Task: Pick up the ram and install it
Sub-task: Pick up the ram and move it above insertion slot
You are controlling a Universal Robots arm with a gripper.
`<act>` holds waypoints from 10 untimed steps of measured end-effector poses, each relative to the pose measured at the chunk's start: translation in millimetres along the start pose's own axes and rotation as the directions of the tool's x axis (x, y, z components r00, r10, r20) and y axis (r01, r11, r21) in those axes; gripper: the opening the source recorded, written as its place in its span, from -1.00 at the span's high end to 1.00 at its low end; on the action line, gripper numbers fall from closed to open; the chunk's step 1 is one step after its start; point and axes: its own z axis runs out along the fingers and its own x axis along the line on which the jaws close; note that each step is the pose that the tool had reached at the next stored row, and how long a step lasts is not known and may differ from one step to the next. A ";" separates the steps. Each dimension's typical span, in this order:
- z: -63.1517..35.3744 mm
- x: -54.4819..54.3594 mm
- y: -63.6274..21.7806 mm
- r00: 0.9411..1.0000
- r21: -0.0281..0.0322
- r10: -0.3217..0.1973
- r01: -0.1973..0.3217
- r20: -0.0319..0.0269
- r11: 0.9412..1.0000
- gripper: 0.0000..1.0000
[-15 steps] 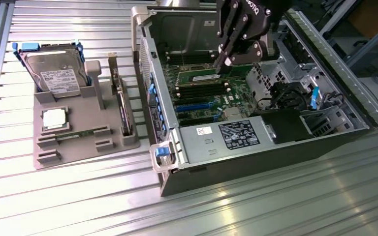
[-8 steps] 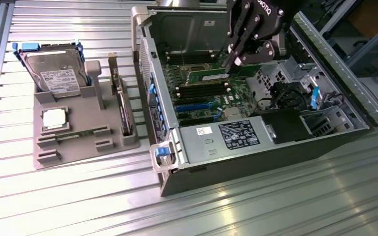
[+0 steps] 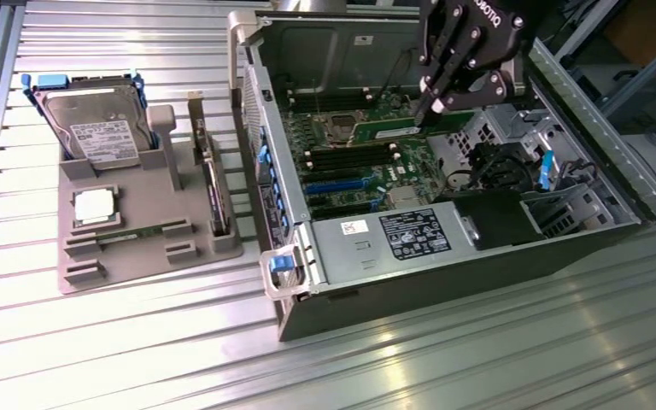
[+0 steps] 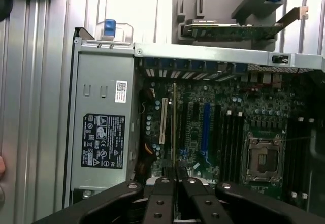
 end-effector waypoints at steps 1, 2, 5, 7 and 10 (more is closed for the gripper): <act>-0.2 0.2 -2.8 1.000 0.000 0.000 0.000 -0.001 1.000 0.76; -0.3 0.4 -5.0 1.000 0.000 0.000 0.000 -0.001 1.000 0.76; -0.7 0.8 -10.6 1.000 0.000 0.000 0.000 -0.002 1.000 0.76; -1.1 1.2 -16.9 1.000 0.000 0.000 0.000 -0.003 1.000 0.76; -1.5 1.7 -22.9 1.000 0.000 0.000 0.000 -0.004 1.000 0.76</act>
